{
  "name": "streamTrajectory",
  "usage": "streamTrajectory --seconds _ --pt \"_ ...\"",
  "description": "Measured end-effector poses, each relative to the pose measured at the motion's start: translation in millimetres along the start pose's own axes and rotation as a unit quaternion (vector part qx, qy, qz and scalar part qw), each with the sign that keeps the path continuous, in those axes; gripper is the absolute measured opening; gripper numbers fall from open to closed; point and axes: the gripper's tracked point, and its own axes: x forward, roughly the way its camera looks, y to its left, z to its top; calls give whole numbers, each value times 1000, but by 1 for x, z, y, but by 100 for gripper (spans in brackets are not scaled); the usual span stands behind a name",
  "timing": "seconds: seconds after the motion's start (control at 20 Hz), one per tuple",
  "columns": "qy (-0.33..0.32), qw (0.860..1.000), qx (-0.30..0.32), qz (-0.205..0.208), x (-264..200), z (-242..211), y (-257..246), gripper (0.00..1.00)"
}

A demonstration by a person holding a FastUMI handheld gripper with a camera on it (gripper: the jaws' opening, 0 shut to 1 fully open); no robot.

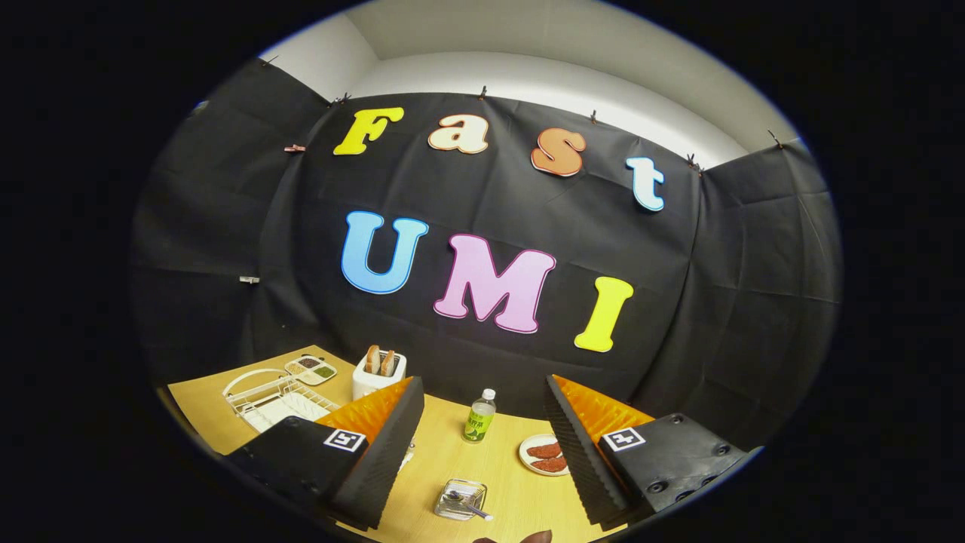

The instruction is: Take the plate from the dish rack, then take the spoon from the basket and place it into the plate.

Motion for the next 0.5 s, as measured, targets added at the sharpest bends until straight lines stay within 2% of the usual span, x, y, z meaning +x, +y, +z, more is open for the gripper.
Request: streamTrajectory --seconds 0.5 --pt "33 999 24 14 21 -9 34 98"
